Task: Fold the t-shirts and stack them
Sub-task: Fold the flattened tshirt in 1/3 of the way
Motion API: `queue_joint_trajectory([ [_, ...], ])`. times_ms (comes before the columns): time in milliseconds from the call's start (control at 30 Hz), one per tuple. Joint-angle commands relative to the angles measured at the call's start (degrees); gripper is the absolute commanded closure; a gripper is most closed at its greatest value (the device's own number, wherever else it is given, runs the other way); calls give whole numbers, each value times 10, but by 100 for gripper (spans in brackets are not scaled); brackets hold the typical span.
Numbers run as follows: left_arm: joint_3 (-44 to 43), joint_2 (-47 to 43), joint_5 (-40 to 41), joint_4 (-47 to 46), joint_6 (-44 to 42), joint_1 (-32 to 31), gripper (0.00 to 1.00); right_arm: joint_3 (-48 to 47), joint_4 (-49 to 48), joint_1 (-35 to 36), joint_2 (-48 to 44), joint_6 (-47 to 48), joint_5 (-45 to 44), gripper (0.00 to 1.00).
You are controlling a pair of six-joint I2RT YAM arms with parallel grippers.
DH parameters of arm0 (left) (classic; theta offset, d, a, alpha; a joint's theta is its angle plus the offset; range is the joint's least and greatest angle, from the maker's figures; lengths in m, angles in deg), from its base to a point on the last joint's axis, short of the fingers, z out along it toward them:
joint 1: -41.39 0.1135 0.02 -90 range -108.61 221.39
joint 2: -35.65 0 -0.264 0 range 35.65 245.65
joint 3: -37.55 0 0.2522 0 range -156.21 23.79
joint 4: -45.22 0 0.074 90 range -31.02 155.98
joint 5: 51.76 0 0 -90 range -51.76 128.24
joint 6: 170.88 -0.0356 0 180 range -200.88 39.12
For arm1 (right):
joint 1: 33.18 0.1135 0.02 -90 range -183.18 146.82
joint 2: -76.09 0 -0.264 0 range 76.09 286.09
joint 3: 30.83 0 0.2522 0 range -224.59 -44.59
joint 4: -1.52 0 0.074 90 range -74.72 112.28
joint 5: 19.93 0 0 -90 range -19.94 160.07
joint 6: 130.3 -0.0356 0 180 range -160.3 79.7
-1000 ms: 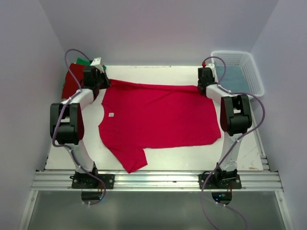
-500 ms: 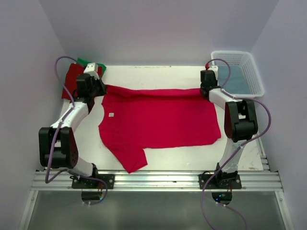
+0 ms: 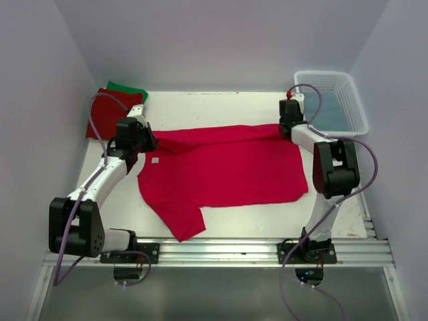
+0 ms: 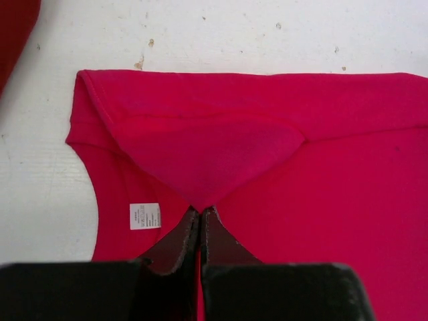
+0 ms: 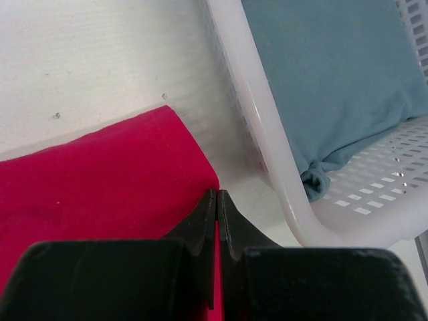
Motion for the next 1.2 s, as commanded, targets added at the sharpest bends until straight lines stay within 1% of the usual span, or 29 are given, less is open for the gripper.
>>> queue_joint_trajectory([
  [0,-1,-27,27,17,15,-1,100,8,0,-2,-31,-15,-16,100],
  [100,-5,-35,57,24,14,-1,100,10,4,-1,-35,-19,-17,100],
  [133,-7,-34,78,28,15,-1,100,11,8,-1,-36,-20,-18,100],
  [333,-15,-8,126,33,23,0,100,29,11,-2,-47,-25,-21,100],
  [467,-11,10,131,35,34,0,100,39,13,-1,-50,-31,-21,100],
  [767,-3,25,144,38,46,0,100,45,19,-1,-45,-41,-18,100],
  [1000,-1,35,174,55,63,0,100,54,27,2,-40,-51,-12,100],
  [1167,11,39,174,46,73,0,100,61,30,6,-41,-57,-12,100],
])
